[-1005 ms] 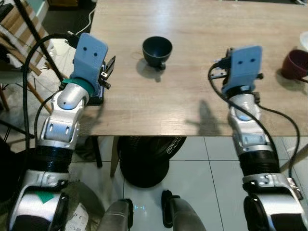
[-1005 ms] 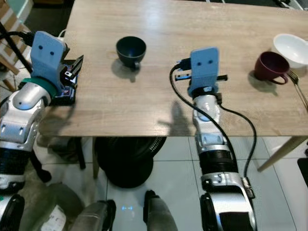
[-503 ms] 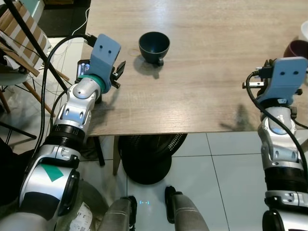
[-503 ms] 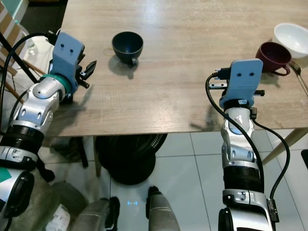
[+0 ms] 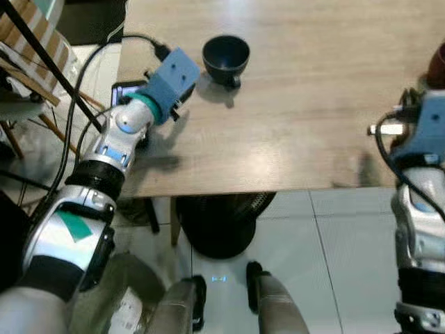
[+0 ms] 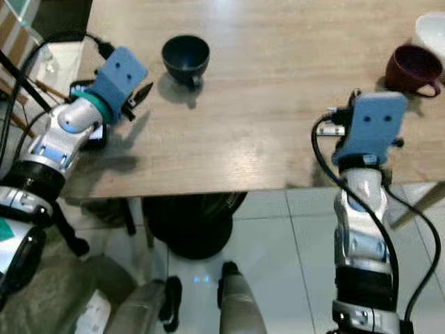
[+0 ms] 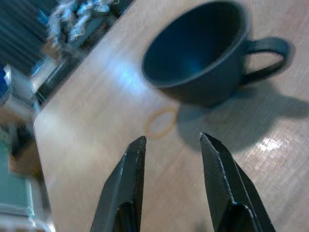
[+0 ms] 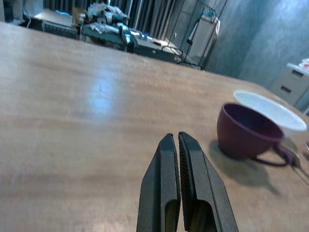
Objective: Setting the table
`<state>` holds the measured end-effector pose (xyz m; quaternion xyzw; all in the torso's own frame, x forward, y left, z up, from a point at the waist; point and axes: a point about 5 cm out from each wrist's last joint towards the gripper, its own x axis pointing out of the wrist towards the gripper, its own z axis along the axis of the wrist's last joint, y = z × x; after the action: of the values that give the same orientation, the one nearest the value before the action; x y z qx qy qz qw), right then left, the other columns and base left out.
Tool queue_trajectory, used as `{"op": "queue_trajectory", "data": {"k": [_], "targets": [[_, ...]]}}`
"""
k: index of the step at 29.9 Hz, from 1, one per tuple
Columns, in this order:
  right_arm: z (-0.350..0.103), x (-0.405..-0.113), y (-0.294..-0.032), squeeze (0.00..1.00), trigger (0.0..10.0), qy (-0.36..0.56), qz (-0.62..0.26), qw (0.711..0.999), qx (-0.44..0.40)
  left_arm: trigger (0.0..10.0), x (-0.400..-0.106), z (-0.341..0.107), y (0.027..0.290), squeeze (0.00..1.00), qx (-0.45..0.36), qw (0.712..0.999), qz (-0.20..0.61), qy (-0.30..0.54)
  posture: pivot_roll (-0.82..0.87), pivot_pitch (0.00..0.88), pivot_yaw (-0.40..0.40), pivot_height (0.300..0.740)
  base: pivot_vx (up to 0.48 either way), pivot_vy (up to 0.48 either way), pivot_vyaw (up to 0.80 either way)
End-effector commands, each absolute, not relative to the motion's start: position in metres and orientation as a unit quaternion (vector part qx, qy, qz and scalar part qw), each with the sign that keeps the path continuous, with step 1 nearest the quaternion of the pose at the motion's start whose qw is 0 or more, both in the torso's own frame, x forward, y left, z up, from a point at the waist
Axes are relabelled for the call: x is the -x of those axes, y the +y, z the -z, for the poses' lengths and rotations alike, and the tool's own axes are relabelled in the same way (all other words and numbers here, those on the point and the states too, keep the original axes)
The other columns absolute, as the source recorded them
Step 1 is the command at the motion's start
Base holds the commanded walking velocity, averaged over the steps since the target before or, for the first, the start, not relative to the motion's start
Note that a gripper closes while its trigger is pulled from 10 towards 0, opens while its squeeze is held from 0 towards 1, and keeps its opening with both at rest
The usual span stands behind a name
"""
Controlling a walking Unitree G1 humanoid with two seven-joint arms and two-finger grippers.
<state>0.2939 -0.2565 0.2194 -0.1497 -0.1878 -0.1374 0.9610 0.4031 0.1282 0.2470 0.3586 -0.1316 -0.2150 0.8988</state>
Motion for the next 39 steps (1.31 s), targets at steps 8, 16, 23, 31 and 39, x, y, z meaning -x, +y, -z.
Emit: {"op": "queue_trajectory", "data": {"k": [8, 16, 23, 31, 39], "targets": [[-0.219, -0.283, -0.257, 0.0, 10.0, -0.179, 0.144, 0.963, 0.14, 10.0, -0.407, -0.253, 0.125, 0.0, -0.44, 0.854, 0.238, -0.145, -0.11, 0.243, 0.133, 0.74, 0.0, 0.0, 0.0], [-0.22, -0.272, -0.255, 0.0, 10.0, -0.174, 0.146, 0.964, 0.138, 10.0, -0.409, -0.261, 0.122, 0.0, -0.463, 0.839, 0.241, -0.157, -0.14, 0.251, 0.147, 0.74, 0.0, 0.0, 0.0], [-0.222, -0.264, -0.257, 0.0, 10.0, -0.172, 0.152, 0.963, 0.139, 10.0, -0.409, -0.264, 0.12, 0.0, -0.492, 0.817, 0.25, -0.169, -0.16, 0.268, 0.158, 0.74, 0.0, 0.0, 0.0], [-0.225, -0.252, -0.259, 0.0, 10.0, -0.165, 0.164, 0.963, 0.139, 10.0, -0.407, -0.263, 0.111, 0.0, -0.528, 0.787, 0.245, -0.206, -0.18, 0.292, 0.163, 0.74, 0.0, 0.0, 0.0], [-0.224, -0.245, -0.259, 0.0, 10.0, -0.16, 0.171, 0.963, 0.136, 10.0, -0.407, -0.268, 0.109, 0.0, -0.554, 0.769, 0.233, -0.219, -0.18, 0.305, 0.171, 0.74, 0.0, 0.0, 0.0]]}}
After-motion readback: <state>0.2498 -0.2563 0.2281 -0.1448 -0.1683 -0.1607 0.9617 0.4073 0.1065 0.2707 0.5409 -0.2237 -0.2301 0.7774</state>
